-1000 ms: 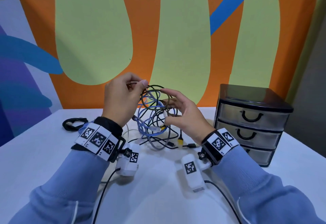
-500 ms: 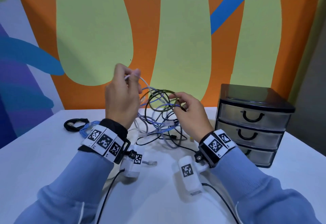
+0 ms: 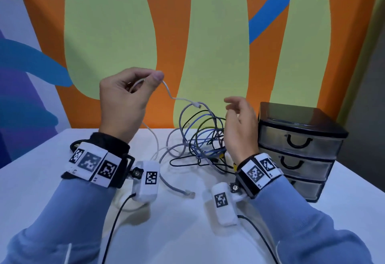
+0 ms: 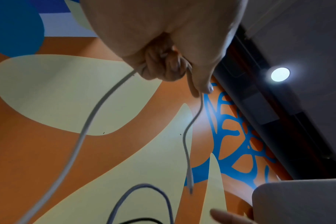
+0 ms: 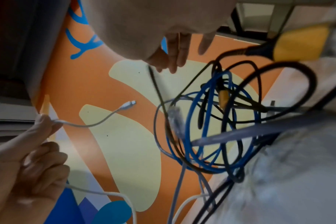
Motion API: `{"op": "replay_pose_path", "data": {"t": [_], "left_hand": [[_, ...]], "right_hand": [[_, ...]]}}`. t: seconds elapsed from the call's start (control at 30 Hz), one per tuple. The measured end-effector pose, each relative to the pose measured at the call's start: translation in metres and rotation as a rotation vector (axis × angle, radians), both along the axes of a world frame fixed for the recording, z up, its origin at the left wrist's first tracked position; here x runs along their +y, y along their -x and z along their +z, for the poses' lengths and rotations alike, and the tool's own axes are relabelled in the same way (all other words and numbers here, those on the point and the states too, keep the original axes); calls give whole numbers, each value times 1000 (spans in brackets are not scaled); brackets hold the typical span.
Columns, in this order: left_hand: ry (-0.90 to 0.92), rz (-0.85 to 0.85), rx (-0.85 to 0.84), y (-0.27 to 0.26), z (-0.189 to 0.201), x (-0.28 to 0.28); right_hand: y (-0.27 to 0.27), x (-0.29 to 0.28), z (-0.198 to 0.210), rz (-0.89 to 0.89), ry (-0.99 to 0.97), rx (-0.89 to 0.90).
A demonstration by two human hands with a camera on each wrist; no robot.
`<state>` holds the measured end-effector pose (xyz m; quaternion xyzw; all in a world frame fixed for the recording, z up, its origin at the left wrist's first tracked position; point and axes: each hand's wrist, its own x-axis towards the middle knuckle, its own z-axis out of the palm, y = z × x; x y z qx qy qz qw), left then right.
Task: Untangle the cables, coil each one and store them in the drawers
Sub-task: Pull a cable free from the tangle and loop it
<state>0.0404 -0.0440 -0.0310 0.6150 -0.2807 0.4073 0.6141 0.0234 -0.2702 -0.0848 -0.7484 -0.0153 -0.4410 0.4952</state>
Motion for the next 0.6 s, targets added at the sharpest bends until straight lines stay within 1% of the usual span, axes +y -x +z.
{"op": "replay_pose_path", "data": {"t": [0.07, 0.13, 0.2, 0.27, 0.3, 0.37, 0.43, 0.53, 0.6], "left_hand": [[-101, -52, 94, -5, -3, 3], [-205, -163, 186, -6, -5, 1], [-299, -248, 228, 0, -7, -5], [-344, -324, 211, 7, -9, -12], [-351, -360, 193, 9, -9, -14], [-337, -358, 153, 8, -9, -17], [-299, -336, 152, 3, -11, -16], [-296, -382, 242, 3, -10, -10], [-336, -387, 296, 1, -11, -4]], "right_hand": [[6, 6, 8, 79, -16, -92], [11, 13, 16, 214, 1, -127], [14, 23, 23, 431, -12, -68], [20, 39, 28, 672, -28, 43], [23, 45, 29, 749, -30, 93], [23, 52, 30, 812, -65, 155], [21, 46, 32, 795, -124, 217], [22, 26, 34, 770, -193, 256], [23, 13, 37, 837, -352, 231]]}}
